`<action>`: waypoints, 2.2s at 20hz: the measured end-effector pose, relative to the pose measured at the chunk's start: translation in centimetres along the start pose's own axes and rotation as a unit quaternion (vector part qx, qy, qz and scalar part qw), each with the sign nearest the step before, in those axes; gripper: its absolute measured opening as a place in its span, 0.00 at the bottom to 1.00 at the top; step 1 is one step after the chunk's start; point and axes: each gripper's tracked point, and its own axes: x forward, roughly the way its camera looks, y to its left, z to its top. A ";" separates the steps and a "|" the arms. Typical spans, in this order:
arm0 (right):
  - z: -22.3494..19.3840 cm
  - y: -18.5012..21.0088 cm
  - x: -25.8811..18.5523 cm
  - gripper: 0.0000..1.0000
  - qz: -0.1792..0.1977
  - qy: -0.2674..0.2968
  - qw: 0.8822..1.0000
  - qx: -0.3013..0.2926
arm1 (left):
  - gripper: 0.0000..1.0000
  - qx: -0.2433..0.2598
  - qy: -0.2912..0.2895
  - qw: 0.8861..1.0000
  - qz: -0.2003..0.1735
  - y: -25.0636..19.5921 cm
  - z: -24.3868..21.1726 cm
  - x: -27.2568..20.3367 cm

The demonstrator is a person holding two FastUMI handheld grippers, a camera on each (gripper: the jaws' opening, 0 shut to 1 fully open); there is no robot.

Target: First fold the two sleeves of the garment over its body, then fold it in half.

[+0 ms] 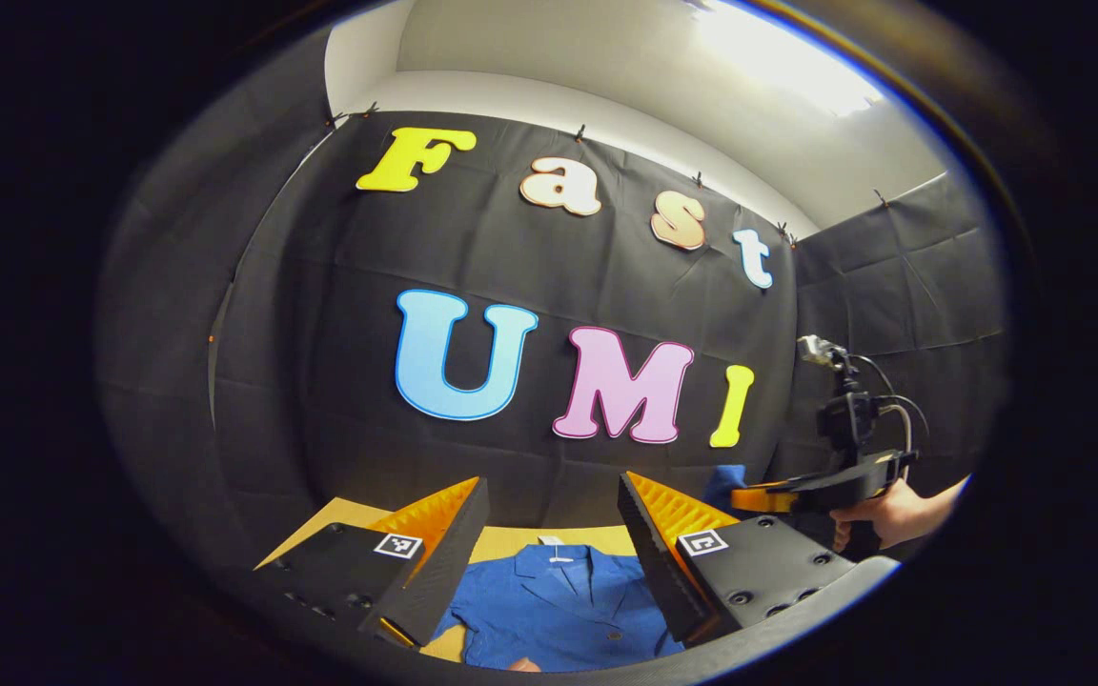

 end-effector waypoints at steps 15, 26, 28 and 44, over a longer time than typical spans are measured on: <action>-6.6 16.0 9.0 1.00 0.115 0.049 0.988 -0.089 | 0.80 0.024 0.043 0.993 0.110 7.3 -2.3 -5.5; 4.0 2.4 -6.8 0.93 0.039 -0.110 0.991 -0.063 | 0.80 0.001 0.167 0.957 0.239 18.5 -15.3 -6.6; 4.7 -0.1 -9.1 1.00 0.012 -0.123 0.991 -0.040 | 0.80 0.016 0.210 0.942 0.260 20.5 -18.9 -8.0; 6.7 -6.8 -14.2 0.92 -0.060 -0.148 0.987 0.014 | 0.82 -0.028 0.352 0.866 0.353 27.1 -30.2 -10.4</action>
